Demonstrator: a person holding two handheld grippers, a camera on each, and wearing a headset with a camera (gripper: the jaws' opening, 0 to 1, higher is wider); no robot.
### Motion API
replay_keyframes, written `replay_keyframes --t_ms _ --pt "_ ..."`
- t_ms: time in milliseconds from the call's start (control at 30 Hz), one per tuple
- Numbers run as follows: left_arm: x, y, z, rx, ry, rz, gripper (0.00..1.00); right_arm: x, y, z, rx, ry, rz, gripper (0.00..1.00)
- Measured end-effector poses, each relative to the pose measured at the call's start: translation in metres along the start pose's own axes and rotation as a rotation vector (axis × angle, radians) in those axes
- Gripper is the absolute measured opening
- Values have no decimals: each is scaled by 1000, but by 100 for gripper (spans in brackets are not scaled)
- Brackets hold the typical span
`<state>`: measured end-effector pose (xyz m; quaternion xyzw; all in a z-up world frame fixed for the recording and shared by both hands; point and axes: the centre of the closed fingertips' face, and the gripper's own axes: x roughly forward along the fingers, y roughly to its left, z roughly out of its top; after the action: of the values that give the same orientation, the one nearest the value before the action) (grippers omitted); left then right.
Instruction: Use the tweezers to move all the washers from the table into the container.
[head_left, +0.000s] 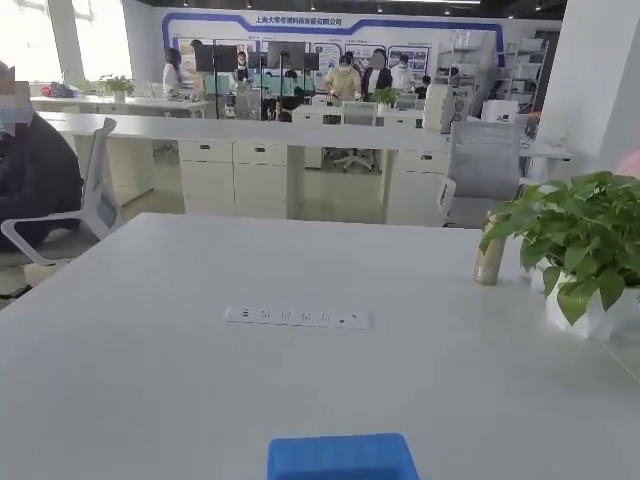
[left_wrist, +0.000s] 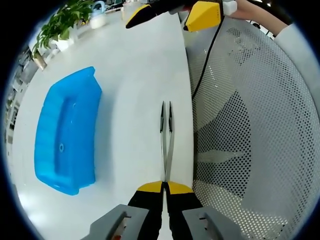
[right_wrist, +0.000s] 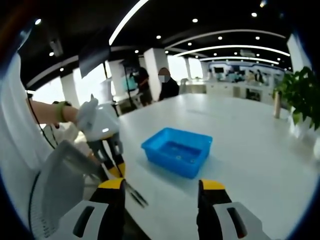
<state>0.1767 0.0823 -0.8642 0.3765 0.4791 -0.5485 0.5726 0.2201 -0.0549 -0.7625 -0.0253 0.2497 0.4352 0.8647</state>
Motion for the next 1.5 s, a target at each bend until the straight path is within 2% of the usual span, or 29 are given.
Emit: replay_keyframes --t_ms 267,400,533,633,800,833,900,967,1000,1133,1167,1233,1300,1333,1367,1467,1500 --pt "0 -2 3 -32 -23 5 0 0 0 -1 0 4 1 56" --pt "-5 1 2 -49 -46 27 0 0 0 -1 0 4 0 56" --pt "-17 3 5 -93 -99 57 1 0 0 0 1 3 -3 56" --pt "-25 8 6 -129 -149 95 6 -1 -1 0 0 -1 -6 56" --pt "-42 15 7 -221 -281 159 15 -1 -3 2 2 -8 -19 59" --pt "-45 16 9 -220 -310 177 17 -1 -4 2 2 -9 -21 60" --pt "-49 18 10 -222 -353 206 26 -1 -4 2 2 -10 -21 61" --pt "-54 19 13 -254 -409 232 35 -1 -4 3 -5 -13 -28 63" --pt "-57 20 15 -260 -442 247 38 -1 -5 4 -6 -18 -35 64" --pt "-74 22 27 -351 -610 291 44 -4 -11 9 -5 -47 -67 70" --pt "-81 24 30 -369 -660 312 46 -4 -12 11 -4 -55 -75 72" --pt "-90 27 31 -394 -710 352 54 -6 -15 14 -2 -70 -89 75" --pt "-100 33 30 -408 -747 417 61 -8 -18 17 -2 -92 -110 78" --pt "-106 36 30 -422 -781 450 66 -9 -21 21 -7 -107 -126 79" --pt "-110 37 31 -433 -804 464 69 -10 -23 22 -9 -115 -140 81" --pt "-123 43 30 -520 -902 506 76 -14 -27 27 -9 -143 -167 85" --pt "-126 45 28 -559 -922 511 78 -15 -29 30 -1 -158 -175 86"
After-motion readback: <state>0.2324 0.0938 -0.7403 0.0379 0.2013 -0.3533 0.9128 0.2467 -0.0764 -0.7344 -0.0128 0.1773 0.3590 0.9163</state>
